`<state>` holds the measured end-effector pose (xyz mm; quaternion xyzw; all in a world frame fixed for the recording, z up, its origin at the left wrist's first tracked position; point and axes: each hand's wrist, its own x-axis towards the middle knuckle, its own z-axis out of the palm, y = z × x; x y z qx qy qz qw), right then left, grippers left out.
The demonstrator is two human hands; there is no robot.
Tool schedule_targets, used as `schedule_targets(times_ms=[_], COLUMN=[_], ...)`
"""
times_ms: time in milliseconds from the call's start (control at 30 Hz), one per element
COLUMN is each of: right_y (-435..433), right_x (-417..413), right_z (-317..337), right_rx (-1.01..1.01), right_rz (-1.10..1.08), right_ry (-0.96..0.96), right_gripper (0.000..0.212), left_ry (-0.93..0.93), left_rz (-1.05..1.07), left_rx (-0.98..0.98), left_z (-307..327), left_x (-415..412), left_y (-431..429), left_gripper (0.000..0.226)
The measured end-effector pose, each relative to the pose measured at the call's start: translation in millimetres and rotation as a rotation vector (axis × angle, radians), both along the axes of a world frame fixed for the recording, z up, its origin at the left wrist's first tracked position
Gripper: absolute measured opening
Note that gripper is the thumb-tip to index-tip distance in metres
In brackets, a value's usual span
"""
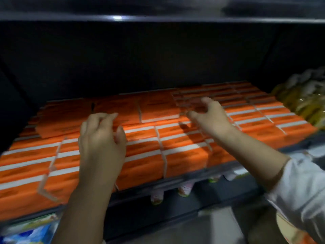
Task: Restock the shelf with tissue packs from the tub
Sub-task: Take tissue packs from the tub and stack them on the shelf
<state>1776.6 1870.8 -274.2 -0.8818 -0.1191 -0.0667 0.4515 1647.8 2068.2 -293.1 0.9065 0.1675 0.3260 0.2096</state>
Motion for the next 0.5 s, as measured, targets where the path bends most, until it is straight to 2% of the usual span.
schedule_targets(times_ms=[100, 333, 400, 500], right_y=[-58, -190, -223, -271], right_x=[-30, -93, -104, -109], right_z=[-11, -49, -66, -99], right_rx=[-0.063, -0.169, -0.275, -0.438], right_rz=[-0.022, -0.201, -0.217, -0.178], right_ry=[-0.113, -0.098, -0.028, 0.212], right_gripper=[0.035, 0.034, 0.035, 0.026], left_ry=[0.011, 0.228, 0.300, 0.448], left_rz=[-0.258, -0.878, -0.965, -1.024], left_rx=[0.092, 0.264, 0.326, 0.384], left_z=[1, -25, -38, -55], left_x=[9, 10, 9, 9], left_y=[-55, -184, -211, -242], left_gripper=[0.025, 0.033, 0.033, 0.031])
